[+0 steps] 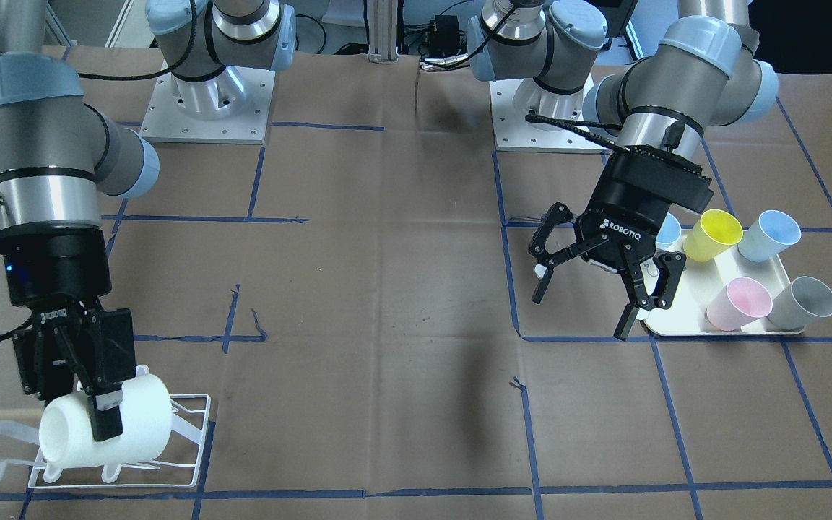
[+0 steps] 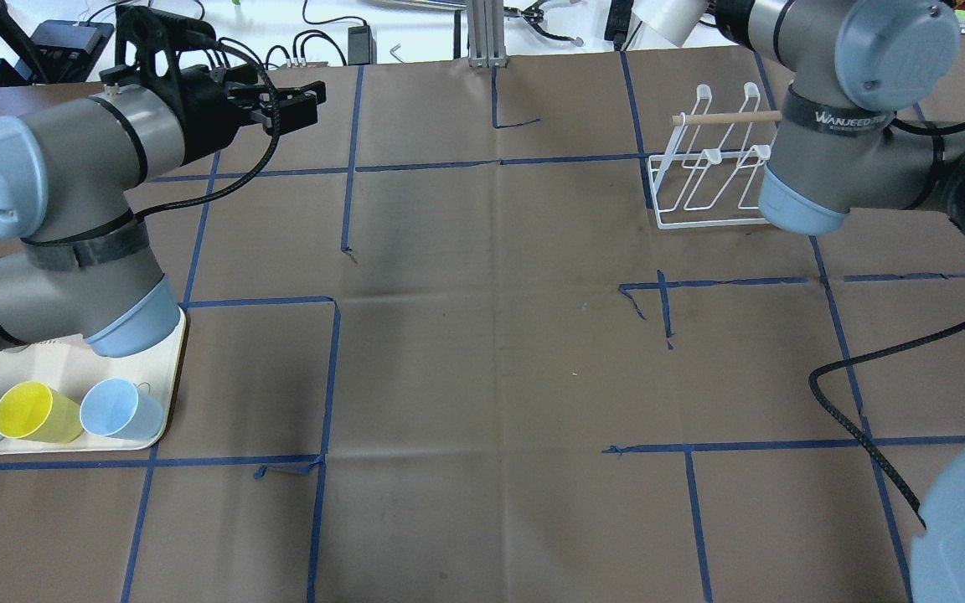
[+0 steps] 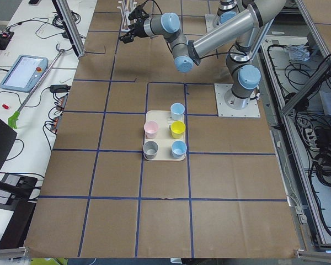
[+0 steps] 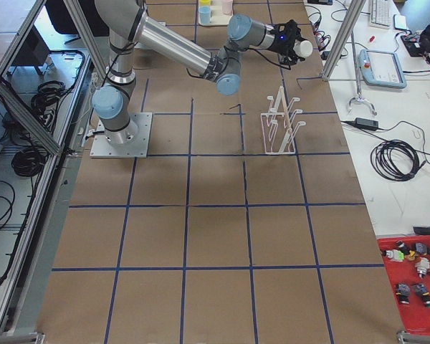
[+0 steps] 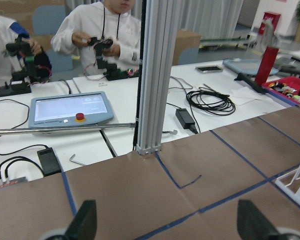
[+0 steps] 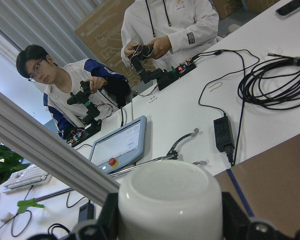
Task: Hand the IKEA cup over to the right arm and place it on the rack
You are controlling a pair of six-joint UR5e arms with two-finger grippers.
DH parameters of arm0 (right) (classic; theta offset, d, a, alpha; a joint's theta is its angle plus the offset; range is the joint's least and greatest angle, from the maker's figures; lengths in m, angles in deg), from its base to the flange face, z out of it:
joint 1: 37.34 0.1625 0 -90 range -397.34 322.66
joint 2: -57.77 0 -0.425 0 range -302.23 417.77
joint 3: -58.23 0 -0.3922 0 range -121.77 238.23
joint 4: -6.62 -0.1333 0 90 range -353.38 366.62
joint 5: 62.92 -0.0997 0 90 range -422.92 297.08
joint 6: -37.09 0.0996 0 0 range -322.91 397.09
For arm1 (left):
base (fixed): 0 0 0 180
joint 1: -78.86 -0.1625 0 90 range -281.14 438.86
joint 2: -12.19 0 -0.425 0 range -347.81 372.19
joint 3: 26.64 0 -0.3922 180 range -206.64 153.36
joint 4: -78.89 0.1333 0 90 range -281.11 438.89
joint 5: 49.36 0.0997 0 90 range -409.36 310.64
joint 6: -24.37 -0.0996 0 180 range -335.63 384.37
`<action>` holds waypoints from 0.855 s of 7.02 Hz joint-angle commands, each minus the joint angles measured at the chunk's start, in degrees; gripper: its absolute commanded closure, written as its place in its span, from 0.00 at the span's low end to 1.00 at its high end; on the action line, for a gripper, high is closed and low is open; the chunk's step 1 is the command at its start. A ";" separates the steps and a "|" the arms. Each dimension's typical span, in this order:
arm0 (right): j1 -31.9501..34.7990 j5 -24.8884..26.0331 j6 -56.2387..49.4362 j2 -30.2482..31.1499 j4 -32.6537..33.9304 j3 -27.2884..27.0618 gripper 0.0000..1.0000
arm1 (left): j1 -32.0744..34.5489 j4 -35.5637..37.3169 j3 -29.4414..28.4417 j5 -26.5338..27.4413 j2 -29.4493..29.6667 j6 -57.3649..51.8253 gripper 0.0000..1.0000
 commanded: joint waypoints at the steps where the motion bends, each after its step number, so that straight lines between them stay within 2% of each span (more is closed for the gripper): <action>1: -1.20 3.22 -18.37 -3.62 5.50 2.31 0.76 | 6.06 -18.75 -10.54 16.27 0.37 1.54 0.01; 3: -1.29 7.95 -25.97 -7.22 8.94 3.19 0.76 | 6.69 -37.30 -17.60 19.58 -0.32 9.60 0.01; 4: -1.29 8.15 -25.83 -8.98 11.49 2.93 0.76 | 6.87 -45.75 -20.41 24.11 -0.59 10.33 0.01; 6: -0.94 9.80 -25.57 -11.36 13.78 2.06 0.76 | 7.13 -66.82 -22.98 26.01 -4.00 16.45 0.01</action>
